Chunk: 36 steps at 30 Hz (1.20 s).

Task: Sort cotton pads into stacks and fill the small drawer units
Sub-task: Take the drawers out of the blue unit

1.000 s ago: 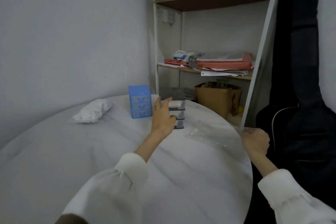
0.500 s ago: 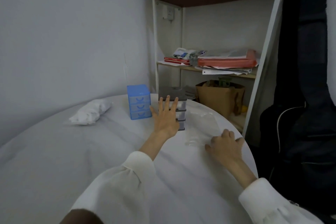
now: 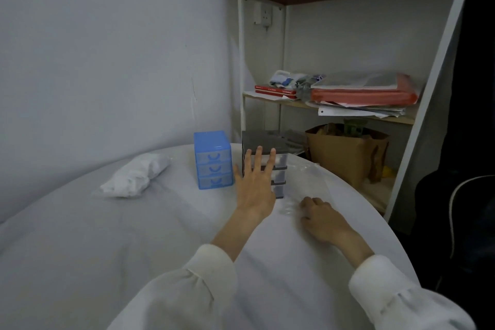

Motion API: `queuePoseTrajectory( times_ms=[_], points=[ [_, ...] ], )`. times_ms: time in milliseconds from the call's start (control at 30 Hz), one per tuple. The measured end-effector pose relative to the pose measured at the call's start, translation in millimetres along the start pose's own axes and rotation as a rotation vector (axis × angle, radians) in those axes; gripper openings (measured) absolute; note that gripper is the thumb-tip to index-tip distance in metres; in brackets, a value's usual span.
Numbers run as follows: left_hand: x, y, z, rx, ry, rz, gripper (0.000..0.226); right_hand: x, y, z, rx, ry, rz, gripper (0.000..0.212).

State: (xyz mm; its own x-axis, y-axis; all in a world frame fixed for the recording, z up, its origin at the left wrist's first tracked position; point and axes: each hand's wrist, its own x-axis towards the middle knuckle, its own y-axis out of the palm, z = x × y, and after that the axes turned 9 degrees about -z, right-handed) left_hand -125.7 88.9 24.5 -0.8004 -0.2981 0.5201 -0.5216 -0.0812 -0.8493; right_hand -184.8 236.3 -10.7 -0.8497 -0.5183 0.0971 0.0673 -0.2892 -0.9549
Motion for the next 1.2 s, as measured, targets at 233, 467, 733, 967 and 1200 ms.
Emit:
queuePoseTrajectory(
  times_ms=[233, 467, 733, 967, 1200],
  points=[
    [18.7, 9.9, 11.8, -0.026, -0.022, -0.001, 0.086, 8.2, 0.6, 8.3, -0.002, -0.064, -0.121, 0.041],
    [21.0, 0.0, 45.2, -0.233, -0.111, -0.206, 0.065, 8.5, -3.0, 21.5, 0.116, -0.185, -0.279, 0.037],
    [48.9, -1.6, 117.5, -0.085, -0.261, 0.03, 0.052, 21.6, 11.5, 68.4, 0.183, -0.309, -0.24, 0.031],
    [52.8, 0.7, 134.8, -0.234, -0.185, -0.121, 0.043, 26.1, 16.7, 84.6, 0.163, -0.326, -0.195, 0.036],
    [14.7, -18.2, 127.3, -0.173, -0.095, -0.142, 0.04, 15.2, 11.8, 94.1, 0.29, -0.334, -0.226, 0.038]
  ],
)
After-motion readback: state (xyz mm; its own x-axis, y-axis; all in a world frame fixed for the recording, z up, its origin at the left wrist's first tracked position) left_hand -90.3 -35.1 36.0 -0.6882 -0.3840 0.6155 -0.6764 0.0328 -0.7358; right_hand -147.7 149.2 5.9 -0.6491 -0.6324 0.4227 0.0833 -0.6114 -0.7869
